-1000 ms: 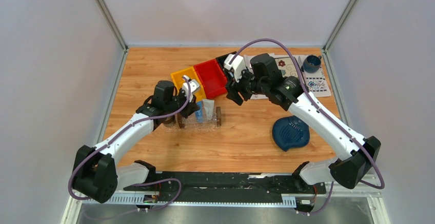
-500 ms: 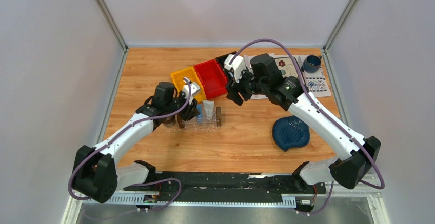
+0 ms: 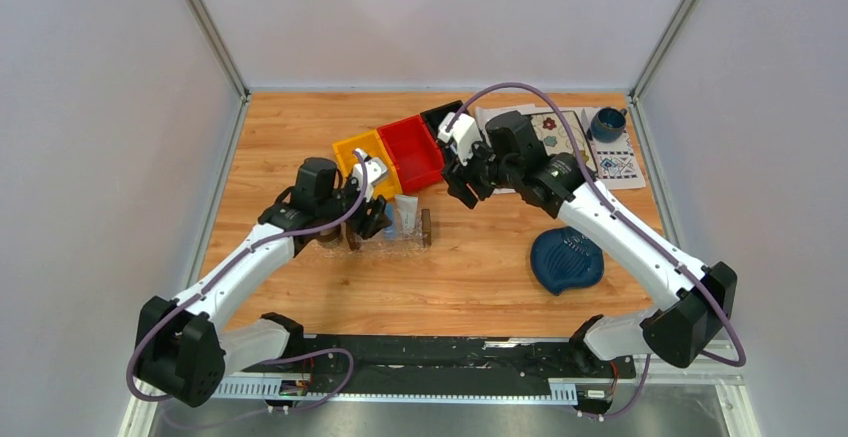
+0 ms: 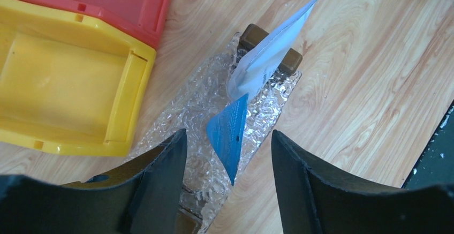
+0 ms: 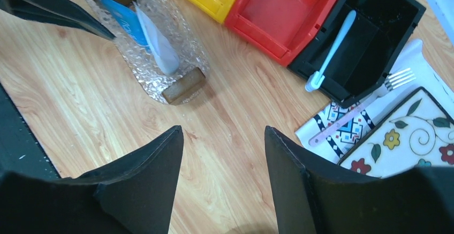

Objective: Prepare toiletry sets of a toothbrush and toothpaste on the tray

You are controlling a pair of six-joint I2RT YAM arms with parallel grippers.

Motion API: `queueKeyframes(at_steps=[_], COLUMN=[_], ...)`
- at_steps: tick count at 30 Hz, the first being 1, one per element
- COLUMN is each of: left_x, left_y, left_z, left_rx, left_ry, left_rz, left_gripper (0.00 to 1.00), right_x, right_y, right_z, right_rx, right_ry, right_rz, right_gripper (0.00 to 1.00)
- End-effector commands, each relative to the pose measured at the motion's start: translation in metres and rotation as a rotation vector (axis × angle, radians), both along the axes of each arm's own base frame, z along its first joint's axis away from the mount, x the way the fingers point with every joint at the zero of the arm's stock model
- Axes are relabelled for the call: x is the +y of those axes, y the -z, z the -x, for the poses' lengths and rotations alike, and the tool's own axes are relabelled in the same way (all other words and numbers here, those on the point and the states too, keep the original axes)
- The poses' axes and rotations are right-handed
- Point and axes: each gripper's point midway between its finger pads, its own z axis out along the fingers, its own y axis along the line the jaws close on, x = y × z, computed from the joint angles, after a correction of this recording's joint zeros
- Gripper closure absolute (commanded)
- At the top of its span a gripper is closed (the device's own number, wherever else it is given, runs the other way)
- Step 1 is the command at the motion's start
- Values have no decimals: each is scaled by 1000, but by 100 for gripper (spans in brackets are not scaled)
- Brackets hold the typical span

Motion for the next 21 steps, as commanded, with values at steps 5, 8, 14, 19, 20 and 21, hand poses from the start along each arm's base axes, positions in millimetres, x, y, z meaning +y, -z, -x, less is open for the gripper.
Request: queueKeyframes(at_steps=[5, 8, 14, 19, 20, 21], left_x=[0, 5, 20, 34, 36, 38], left_y=[-56, -64, -77, -93, -95, -96], left_z=[0, 3, 8, 12, 12, 12], left_rx=[-150, -180, -250, -320, -328, -333], left_ry=[27, 24, -12, -49, -58, -64], left_rz=[28, 14, 0, -5, -7, -11], left_gripper=[34, 34, 34, 34, 34, 34], right_x=[-5, -2, 0, 4, 5, 6], right_y=[43, 66, 122, 155, 157, 160], right_z=[-21, -21, -25, -19, -19, -18], right_rx=[26, 69, 163, 250, 259, 268], right_ry=[58, 59, 83, 69, 70, 68], right_rz=[66, 90, 157, 184, 182, 181], right_gripper=[44, 52, 69, 80, 83, 84])
